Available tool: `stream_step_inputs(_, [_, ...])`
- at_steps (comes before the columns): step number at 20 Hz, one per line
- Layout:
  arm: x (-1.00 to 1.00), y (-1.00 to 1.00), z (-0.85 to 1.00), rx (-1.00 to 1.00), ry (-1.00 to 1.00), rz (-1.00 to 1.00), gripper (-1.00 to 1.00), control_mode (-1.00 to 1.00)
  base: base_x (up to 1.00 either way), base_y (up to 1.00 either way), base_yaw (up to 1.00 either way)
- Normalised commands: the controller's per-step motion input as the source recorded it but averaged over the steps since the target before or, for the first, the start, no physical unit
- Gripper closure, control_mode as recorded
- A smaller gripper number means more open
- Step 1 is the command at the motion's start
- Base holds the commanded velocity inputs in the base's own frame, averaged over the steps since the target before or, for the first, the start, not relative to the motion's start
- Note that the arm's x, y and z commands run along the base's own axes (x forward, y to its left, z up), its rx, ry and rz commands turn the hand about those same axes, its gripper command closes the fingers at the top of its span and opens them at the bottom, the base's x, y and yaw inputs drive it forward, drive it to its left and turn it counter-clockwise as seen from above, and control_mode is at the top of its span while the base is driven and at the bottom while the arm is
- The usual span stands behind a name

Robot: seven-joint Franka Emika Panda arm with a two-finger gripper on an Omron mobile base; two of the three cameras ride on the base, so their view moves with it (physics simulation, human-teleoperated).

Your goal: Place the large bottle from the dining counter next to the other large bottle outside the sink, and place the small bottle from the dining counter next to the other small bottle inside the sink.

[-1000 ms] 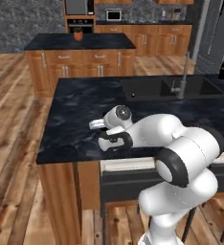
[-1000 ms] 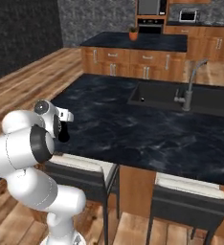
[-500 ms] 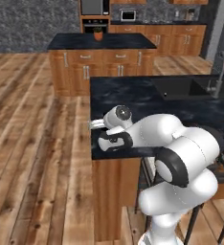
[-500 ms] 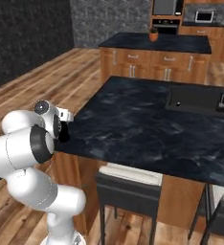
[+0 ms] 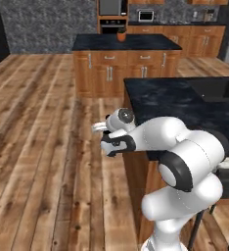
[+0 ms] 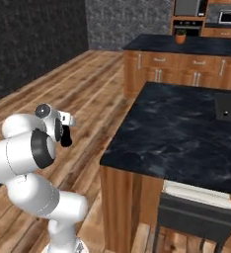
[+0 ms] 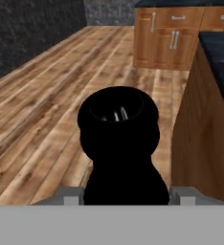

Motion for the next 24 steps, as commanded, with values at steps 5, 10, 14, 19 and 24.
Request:
stream_step_inputs(5, [0.0,0.0,0.0,0.0,0.0,0.0,1.0,1.0,0.2,0.84,0.03])
stream_step_inputs(10, [0.0,0.0,0.0,0.0,0.0,0.0,1.0,1.0,0.56,0.67,0.01])
stream_step_inputs(14, [0.0,0.0,0.0,0.0,0.0,0.0,1.0,1.0,0.97,0.41,0.0])
stream_step_inputs(19, [0.0,0.0,0.0,0.0,0.0,0.0,1.0,1.0,1.0,0.13,-0.05])
stream_step_inputs(24, [0.0,0.0,0.0,0.0,0.0,0.0,1.0,1.0,1.0,0.09,-0.06])
